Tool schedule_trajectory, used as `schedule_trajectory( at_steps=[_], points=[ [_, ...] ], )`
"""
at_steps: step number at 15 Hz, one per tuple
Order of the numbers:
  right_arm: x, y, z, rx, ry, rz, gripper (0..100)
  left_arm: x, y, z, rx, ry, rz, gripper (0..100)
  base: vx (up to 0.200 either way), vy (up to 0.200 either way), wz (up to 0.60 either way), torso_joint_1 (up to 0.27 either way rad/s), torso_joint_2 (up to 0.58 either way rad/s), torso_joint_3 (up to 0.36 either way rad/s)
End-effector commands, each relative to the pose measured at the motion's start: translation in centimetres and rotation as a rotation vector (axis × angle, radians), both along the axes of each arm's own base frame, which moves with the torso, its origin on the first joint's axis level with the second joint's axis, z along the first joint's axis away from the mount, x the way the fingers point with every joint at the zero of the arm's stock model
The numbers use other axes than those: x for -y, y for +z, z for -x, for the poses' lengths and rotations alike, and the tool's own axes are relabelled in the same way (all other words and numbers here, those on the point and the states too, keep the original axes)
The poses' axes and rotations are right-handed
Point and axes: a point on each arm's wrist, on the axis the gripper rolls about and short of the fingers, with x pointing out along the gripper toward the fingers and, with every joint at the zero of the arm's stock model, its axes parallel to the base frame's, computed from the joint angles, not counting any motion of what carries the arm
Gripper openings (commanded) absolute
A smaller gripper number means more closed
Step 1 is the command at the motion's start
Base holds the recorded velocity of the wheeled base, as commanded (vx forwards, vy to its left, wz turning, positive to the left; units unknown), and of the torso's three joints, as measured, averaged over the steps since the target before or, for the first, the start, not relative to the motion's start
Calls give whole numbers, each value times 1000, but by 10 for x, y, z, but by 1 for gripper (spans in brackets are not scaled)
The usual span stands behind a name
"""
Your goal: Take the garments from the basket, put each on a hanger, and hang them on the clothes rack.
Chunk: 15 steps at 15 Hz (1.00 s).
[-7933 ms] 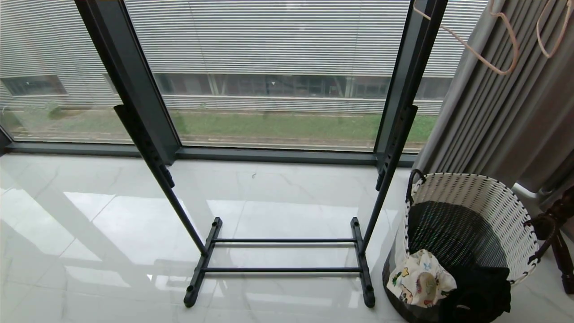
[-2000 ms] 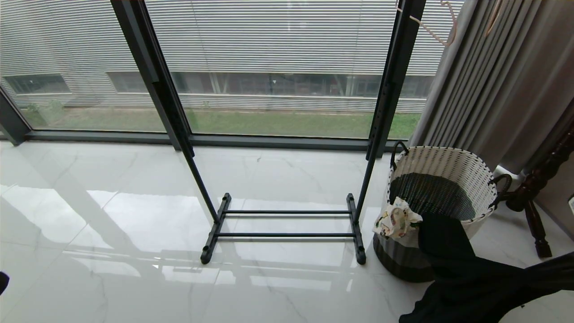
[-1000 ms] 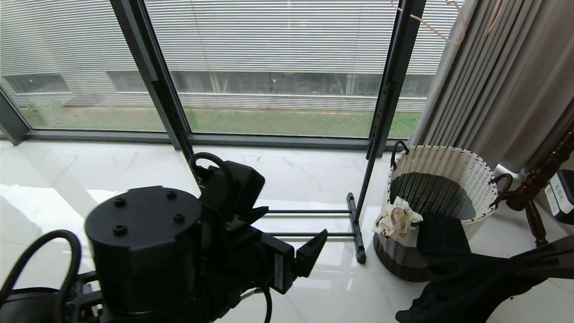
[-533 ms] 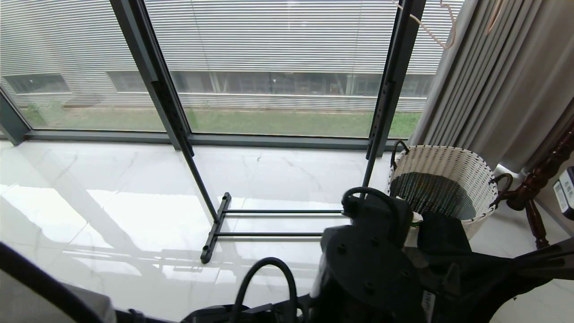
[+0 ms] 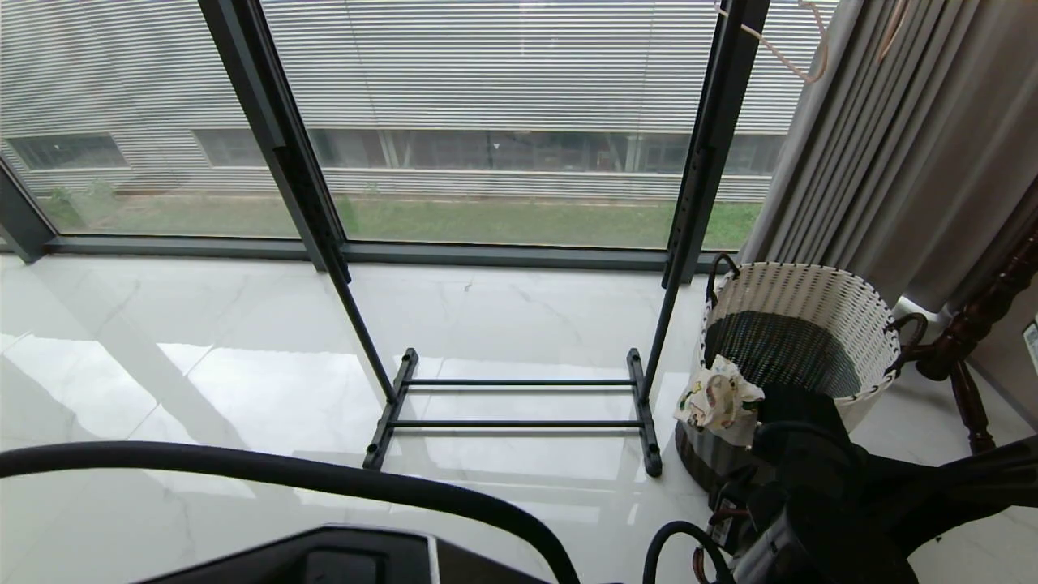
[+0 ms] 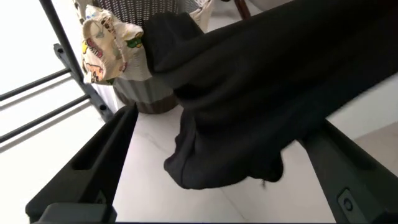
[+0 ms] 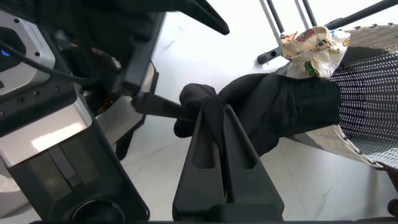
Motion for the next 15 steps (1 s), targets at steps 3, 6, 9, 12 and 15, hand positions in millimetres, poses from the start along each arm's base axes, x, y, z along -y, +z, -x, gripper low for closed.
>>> schedule_trajectory(
  at_steps=[3,6,9,12,15],
  points=[
    [0,1,2,7,6,-3,0,9,-37,-33,-17,67,-76,100,0,0,0,0,0,0],
    [0,1,2,7,5,-2,0,11,-40,-33,-21,67,-92,100,0,0,0,0,0,0],
    [0,1,2,8,8,-1,0,10,-41,-33,-22,67,-92,0,0,0,0,0,0,0],
    [0,0,1,-9,-18,-10,0,0,-34,-26,-30,67,-104,0,0,0,0,0,0,0],
    [-7,-3,-15,-61,-87,-53,0,-22,-3,-2,-142,89,16,0,0,0,0,0,0,0]
  ],
)
